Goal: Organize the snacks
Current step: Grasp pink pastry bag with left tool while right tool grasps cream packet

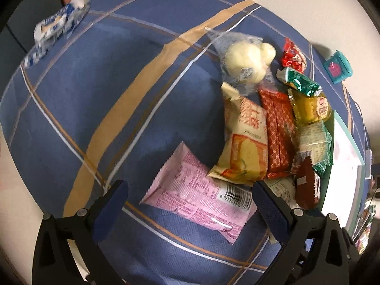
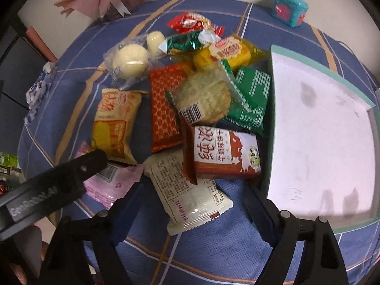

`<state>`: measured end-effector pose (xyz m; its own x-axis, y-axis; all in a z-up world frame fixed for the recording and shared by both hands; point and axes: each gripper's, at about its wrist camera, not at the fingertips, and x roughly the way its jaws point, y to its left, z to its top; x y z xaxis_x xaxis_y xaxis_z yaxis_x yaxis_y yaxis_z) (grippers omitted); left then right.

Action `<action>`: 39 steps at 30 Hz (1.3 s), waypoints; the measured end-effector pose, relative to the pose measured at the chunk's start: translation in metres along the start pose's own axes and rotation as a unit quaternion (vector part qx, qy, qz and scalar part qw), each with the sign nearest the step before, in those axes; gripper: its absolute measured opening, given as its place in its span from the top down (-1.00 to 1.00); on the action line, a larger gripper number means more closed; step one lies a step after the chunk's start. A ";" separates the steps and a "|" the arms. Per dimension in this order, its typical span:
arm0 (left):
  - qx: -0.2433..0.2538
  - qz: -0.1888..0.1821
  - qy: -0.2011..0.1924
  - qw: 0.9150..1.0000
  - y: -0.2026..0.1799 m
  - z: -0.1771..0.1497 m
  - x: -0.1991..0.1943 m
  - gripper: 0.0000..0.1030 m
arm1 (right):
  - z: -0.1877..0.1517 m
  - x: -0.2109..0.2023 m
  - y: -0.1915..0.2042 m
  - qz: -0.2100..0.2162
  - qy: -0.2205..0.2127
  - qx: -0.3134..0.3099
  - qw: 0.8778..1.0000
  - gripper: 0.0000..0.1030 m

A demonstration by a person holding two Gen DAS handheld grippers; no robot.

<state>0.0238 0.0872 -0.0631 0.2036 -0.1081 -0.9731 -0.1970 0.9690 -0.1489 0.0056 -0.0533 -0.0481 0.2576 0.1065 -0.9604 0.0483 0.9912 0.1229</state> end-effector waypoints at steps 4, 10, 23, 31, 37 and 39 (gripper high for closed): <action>-0.021 -0.022 0.026 0.999 0.004 -0.003 0.012 -1.00 | -0.002 0.006 0.001 -0.009 0.005 -0.012 1.000 -0.67; -0.038 -0.041 0.042 0.998 0.005 -0.007 0.028 -0.99 | -0.004 0.025 0.005 -0.014 0.023 -0.019 0.999 -0.53; -0.034 -0.052 0.019 0.998 -0.001 -0.008 0.021 -0.05 | -0.010 0.023 0.003 -0.006 0.006 -0.022 1.000 -0.38; -0.044 -0.067 -0.001 0.997 0.001 -0.006 0.005 0.21 | -0.004 -0.002 -0.003 0.013 -0.007 -0.015 1.000 -0.31; -0.048 -0.078 -0.028 0.995 0.002 -0.002 -0.022 0.27 | -0.001 -0.026 -0.007 0.044 -0.012 -0.002 0.999 -0.29; -0.051 -0.083 -0.037 0.995 0.004 -0.003 -0.030 0.27 | 0.001 -0.034 -0.007 0.053 -0.017 0.000 0.998 -0.29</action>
<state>0.0137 0.0936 -0.0353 0.3107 -0.2444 -0.9186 -0.2501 0.9113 -0.3270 -0.0030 -0.0642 -0.0162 0.2935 0.2072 -0.9332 0.0201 0.9747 0.2227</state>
